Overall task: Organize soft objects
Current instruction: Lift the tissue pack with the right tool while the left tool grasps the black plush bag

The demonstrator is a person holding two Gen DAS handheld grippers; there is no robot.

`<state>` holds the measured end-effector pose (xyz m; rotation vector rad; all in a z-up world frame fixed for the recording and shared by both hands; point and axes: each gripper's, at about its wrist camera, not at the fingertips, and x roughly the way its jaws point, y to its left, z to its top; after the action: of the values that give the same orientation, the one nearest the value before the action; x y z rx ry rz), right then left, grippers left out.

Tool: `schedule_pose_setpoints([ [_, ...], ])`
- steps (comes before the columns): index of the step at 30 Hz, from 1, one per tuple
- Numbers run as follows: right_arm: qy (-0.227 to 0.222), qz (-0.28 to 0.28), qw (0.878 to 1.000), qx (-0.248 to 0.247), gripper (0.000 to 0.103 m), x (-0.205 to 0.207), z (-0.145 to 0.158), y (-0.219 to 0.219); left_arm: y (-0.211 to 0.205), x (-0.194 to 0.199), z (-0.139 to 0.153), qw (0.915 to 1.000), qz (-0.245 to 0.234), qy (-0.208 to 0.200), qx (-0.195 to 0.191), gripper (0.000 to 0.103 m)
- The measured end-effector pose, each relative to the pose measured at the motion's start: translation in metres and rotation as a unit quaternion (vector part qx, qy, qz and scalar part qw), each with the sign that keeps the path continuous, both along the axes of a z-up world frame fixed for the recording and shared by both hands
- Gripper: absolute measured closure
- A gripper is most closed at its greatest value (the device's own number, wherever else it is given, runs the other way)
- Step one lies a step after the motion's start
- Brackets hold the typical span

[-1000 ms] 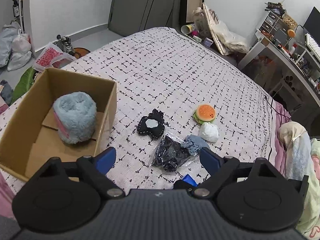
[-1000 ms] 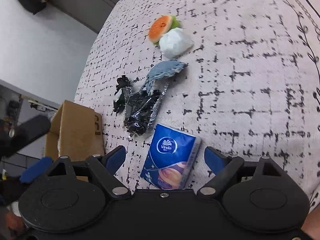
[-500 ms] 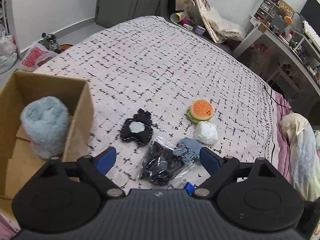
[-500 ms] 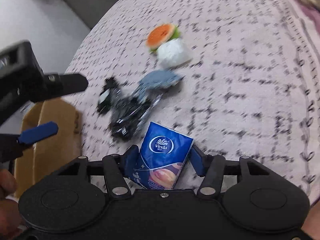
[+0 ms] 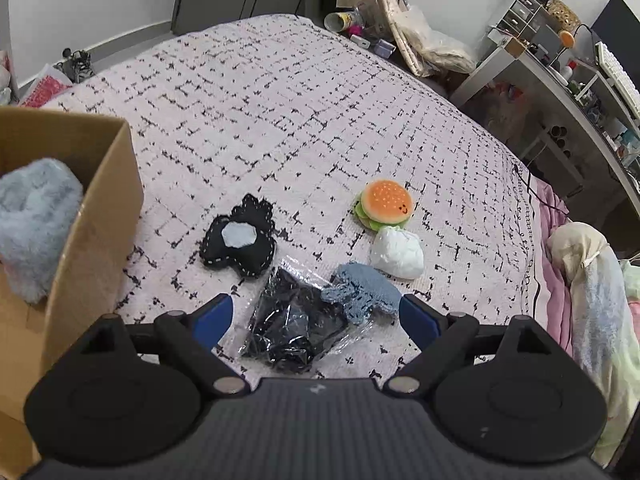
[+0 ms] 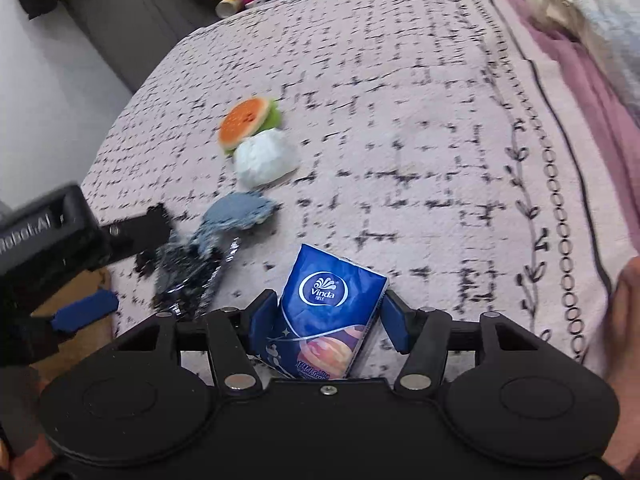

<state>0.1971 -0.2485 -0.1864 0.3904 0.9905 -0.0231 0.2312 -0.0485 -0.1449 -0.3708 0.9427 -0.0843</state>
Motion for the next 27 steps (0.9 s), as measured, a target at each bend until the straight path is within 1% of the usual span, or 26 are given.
schedule_pose_setpoints([
  [1,0.001,-0.003,1.000,-0.002,0.044,-0.001,0.001,-0.001,-0.001,0.000,-0.002,1.0000,-0.002,0.001,0.001,0.013],
  [3,0.001,-0.010,1.000,-0.003,0.042,-0.003,0.003,-0.002,-0.004,0.001,-0.005,0.9999,-0.009,0.001,0.005,0.013],
  [4,0.001,-0.010,1.000,-0.001,0.038,-0.004,0.004,-0.001,-0.005,0.001,-0.007,0.9999,-0.012,0.002,0.007,0.013],
  [5,0.002,-0.007,1.000,-0.001,0.034,-0.004,0.004,0.000,-0.006,0.002,-0.009,0.9999,-0.014,0.003,0.009,0.013],
  [7,0.002,0.003,1.000,-0.010,0.031,-0.004,0.004,0.006,-0.007,0.002,-0.013,0.9997,-0.014,0.005,0.018,0.013],
  [12,0.010,0.016,0.999,-0.038,0.031,-0.003,-0.002,0.016,-0.004,0.007,-0.023,0.9996,-0.004,0.021,0.021,0.013],
  [17,0.010,0.024,0.998,-0.060,0.031,-0.003,-0.001,0.021,-0.005,0.010,-0.035,0.9988,-0.010,0.042,0.024,0.013],
  [19,0.009,0.028,0.997,-0.069,0.033,-0.004,-0.002,0.023,-0.006,0.012,-0.041,0.9982,-0.011,0.051,0.031,0.015],
  [20,0.009,0.029,0.997,-0.072,0.037,-0.004,-0.002,0.024,-0.006,0.012,-0.043,0.9979,-0.010,0.051,0.038,0.019],
  [22,0.006,0.034,0.996,-0.077,0.038,-0.006,-0.001,0.026,-0.006,0.011,-0.043,0.9977,-0.004,0.044,0.052,0.038],
  [23,0.005,0.036,0.996,-0.077,0.039,-0.006,-0.001,0.026,-0.006,0.011,-0.041,0.9978,-0.003,0.040,0.053,0.041],
  [25,0.002,0.039,0.996,-0.079,0.039,-0.007,-0.001,0.027,-0.004,0.010,-0.040,0.9983,-0.001,0.038,0.045,0.051],
  [27,0.001,0.044,0.996,-0.080,0.040,-0.008,0.000,0.028,-0.002,0.009,-0.039,0.9986,0.000,0.039,0.037,0.055],
])
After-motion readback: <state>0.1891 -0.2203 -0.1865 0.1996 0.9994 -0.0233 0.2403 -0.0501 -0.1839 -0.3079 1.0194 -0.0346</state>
